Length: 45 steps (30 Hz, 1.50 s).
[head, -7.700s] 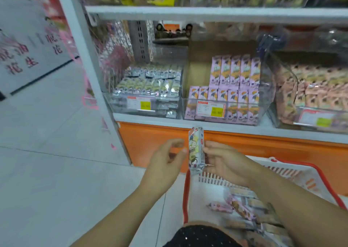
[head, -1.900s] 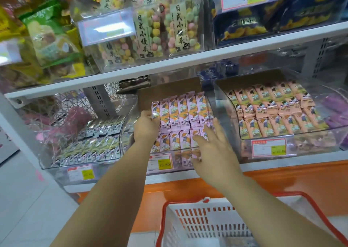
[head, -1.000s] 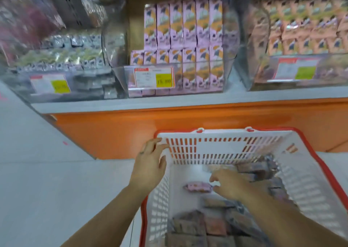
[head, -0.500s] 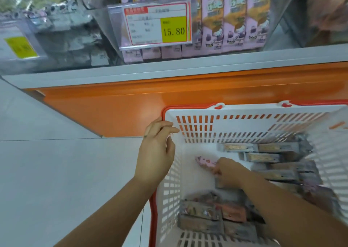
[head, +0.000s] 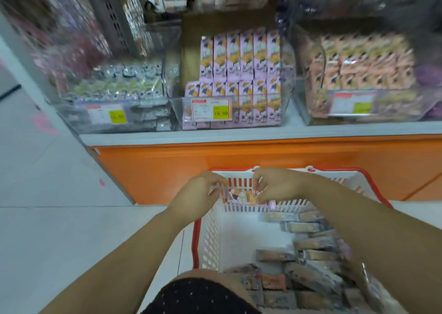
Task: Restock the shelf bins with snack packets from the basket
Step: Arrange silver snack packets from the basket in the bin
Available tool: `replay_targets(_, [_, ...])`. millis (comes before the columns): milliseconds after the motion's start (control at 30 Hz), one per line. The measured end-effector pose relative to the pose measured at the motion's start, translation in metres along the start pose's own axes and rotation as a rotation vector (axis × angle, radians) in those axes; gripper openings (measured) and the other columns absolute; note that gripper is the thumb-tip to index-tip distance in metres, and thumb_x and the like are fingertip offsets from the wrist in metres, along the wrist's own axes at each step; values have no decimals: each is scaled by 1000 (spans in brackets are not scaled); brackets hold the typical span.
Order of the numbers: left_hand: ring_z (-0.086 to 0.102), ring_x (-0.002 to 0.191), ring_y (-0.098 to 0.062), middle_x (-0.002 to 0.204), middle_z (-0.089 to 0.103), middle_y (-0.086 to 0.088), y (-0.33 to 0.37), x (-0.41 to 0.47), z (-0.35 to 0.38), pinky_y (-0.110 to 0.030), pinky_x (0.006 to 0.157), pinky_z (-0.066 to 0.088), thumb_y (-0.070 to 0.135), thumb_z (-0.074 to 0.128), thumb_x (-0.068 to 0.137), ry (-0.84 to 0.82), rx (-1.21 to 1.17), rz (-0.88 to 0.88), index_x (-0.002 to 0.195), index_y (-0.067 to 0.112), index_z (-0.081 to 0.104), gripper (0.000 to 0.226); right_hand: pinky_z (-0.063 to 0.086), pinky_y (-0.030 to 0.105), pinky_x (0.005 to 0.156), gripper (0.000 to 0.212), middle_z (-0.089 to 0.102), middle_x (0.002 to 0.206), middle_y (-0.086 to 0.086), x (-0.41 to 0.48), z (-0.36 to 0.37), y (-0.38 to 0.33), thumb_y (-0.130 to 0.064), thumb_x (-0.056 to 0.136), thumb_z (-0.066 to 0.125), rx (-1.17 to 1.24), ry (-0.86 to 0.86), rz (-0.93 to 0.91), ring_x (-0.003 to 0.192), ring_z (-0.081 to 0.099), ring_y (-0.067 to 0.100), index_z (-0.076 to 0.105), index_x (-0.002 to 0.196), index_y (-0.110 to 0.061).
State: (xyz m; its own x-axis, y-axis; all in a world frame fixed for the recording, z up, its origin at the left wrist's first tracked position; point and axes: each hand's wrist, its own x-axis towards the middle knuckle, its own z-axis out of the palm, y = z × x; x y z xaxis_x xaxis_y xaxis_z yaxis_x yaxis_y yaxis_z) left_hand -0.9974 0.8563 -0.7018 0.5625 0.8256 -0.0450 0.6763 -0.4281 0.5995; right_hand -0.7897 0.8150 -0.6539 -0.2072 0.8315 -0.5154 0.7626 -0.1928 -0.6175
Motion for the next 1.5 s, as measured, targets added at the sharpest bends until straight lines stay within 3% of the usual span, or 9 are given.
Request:
replay_targets(133, [57, 100, 1, 108, 62, 12, 42, -17, -42, -10, 88, 41, 9, 55, 93, 132, -305, -28, 106, 28, 63, 24, 47, 32, 64, 21, 60, 108, 21, -41, -29, -39, -10, 86, 67, 28, 76, -81, 74, 56, 21, 51, 92, -21])
replay_targets(300, [54, 66, 1, 86, 60, 4, 85, -35, -78, -9, 60, 43, 17, 60, 92, 593, -667, -237, 88, 26, 58, 9, 47, 21, 61, 11, 63, 85, 6, -77, -47, -77, -16, 86, 68, 197, 366, -205, 72, 60, 17, 58, 89, -14])
replay_targets(467, [66, 86, -14, 100, 61, 0, 119, -39, -85, -28, 71, 49, 29, 61, 90, 434, -1158, -270, 97, 16, 52, 17, 53, 39, 77, 15, 63, 86, 12, -64, -36, -102, -14, 81, 73, 583, 616, -304, 74, 61, 20, 58, 81, -18])
replay_targets(567, [68, 72, -12, 90, 66, -2, 131, -28, -91, -27, 69, 51, 27, 63, 89, 508, -1211, -183, 103, 13, 49, 24, 51, 40, 84, 17, 66, 93, 10, -58, -30, -120, -15, 80, 73, 600, 711, -382, 85, 63, 22, 57, 78, -22])
replay_targets(733, [64, 63, -10, 74, 64, 0, 129, 1, -116, -21, 60, 55, 18, 60, 92, 572, -1087, -173, 82, 16, 50, 15, 51, 23, 80, 11, 67, 103, -1, -52, -56, -119, -14, 87, 66, 522, 643, -444, 92, 62, 10, 64, 92, -23])
replay_targets(900, [57, 72, -14, 85, 57, -2, 111, 60, -151, -24, 62, 48, 24, 58, 94, 668, -569, -238, 103, 15, 44, 19, 39, 21, 89, 38, 51, 136, 1, -35, -68, -84, -18, 90, 61, 143, 680, -281, 113, 53, 12, 57, 128, -16])
replay_targets(1033, [48, 69, -15, 87, 53, 0, 99, 108, -164, -28, 60, 38, 20, 53, 96, 679, -140, -291, 114, 10, 43, 23, 38, 35, 97, 26, 53, 109, 0, -23, -69, -63, -18, 89, 60, -123, 752, -236, 123, 44, 24, 64, 114, -15])
replay_targets(1167, [52, 71, -25, 96, 56, -14, 90, 145, -161, -39, 64, 45, 9, 46, 95, 669, 55, -327, 115, 9, 41, 20, 28, 32, 108, 36, 47, 138, 2, -19, -72, -59, -22, 91, 58, -158, 750, -234, 135, 32, 19, 57, 127, -19])
replay_targets(1500, [54, 110, -37, 121, 54, -21, 64, 182, -152, -42, 88, 47, -2, 42, 92, 562, 324, -397, 120, -1, 53, 30, 26, 21, 105, 36, 41, 142, -7, -10, -77, -49, -22, 91, 56, -140, 778, -315, 136, 29, 10, 58, 127, -28])
